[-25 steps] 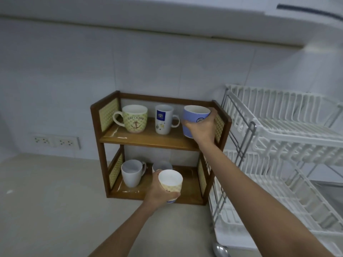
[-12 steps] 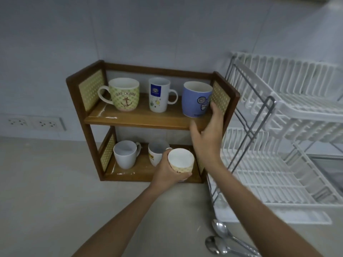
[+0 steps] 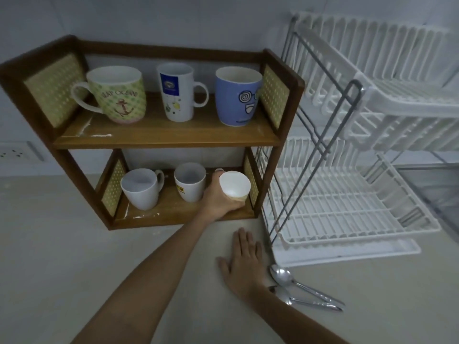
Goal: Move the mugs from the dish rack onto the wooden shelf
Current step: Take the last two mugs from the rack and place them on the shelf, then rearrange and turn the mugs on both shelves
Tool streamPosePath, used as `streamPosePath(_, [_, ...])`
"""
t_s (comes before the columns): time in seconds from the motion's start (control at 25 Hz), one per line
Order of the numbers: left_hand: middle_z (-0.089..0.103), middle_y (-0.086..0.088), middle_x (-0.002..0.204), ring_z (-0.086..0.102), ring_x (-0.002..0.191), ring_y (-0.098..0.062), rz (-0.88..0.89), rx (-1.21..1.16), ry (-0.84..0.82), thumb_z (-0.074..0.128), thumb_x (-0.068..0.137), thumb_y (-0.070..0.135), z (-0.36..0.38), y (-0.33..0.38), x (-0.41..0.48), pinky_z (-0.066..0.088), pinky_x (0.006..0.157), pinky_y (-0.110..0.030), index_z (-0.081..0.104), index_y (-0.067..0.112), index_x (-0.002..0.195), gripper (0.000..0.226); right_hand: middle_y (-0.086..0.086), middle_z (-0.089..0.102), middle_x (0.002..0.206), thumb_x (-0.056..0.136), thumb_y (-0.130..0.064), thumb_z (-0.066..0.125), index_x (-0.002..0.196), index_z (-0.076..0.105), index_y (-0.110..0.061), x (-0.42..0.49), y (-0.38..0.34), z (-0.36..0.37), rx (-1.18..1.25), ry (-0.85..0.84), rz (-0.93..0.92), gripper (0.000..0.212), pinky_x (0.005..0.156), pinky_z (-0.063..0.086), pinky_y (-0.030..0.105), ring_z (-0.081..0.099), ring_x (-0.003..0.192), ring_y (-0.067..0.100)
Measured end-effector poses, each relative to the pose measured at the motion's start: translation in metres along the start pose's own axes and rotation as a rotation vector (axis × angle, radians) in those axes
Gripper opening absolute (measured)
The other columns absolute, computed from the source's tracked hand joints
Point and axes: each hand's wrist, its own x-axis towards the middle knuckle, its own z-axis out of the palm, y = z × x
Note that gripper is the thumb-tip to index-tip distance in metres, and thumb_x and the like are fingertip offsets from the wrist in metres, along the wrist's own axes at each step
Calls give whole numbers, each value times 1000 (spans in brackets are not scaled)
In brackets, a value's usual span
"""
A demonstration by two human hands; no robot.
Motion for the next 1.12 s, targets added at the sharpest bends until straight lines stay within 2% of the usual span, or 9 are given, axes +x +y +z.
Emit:
streamPosePath(0.12, [47,-3,130,44,120,-23,-17,17,15,91,51,24,10,-8,12,40,96,-32,28,22,137,107,9,-4,161,90,-57,27,150,-2,-9,2,2,4,-11,6,-38,82,116,-13,42,-9,147,26])
streamPosePath(0.48, [39,-7,141,37,129,-25,-57,39,7,89,58,26,12,-23,30,34,104,-33,19,17,145,111,8,-6,161,88,-58,25,150,-5,-10,4,4,7,12,-11,-45,84,115,-16,40,-13,147,25])
streamPosePath(0.64, [31,-9,149,30,136,-25,-37,84,-81,82,70,17,0,-12,16,26,109,-31,10,14,148,106,8,-6,161,88,-57,25,150,-4,-9,5,2,6,7,-11,-41,84,114,-16,39,-12,147,25])
streamPosePath(0.76, [30,-6,150,30,136,-15,7,58,-287,74,80,15,-26,13,-8,24,113,-29,6,12,149,97,9,-4,161,88,-57,30,150,-1,-9,5,3,7,24,-32,-21,85,117,-10,40,-9,147,26])
streamPosePath(0.84, [47,-8,141,47,127,-15,25,76,-437,69,85,19,-65,39,-30,37,110,-38,25,15,146,75,10,0,161,90,-54,38,150,2,-9,8,-2,-4,26,-70,-6,83,119,-2,40,-4,148,28])
streamPosePath(0.92, [63,-5,125,60,113,-12,48,118,-524,66,87,21,-116,76,-49,48,100,-36,52,18,129,44,11,15,159,91,-43,48,149,13,-12,14,-20,-29,154,-68,-14,75,118,14,37,13,146,29])
streamPosePath(0.96, [67,-1,118,63,108,-9,94,126,-527,65,88,20,-143,97,-56,51,96,-31,59,21,120,32,12,32,152,89,-33,56,146,27,-13,17,-32,-48,301,-4,-41,67,114,26,37,29,140,30])
streamPosePath(1.04, [71,6,108,65,101,-5,259,157,-374,64,88,20,-197,142,-68,52,89,-20,65,24,109,21,2,60,115,83,-13,63,120,57,-19,25,-62,-97,592,215,-167,38,91,46,35,56,110,23])
streamPosePath(1.12, [71,10,104,66,98,-2,408,169,-63,63,89,20,-243,177,-67,50,83,-13,67,26,106,19,-17,58,87,83,-11,61,97,61,-30,34,-94,-157,697,369,-318,24,73,44,18,57,85,4])
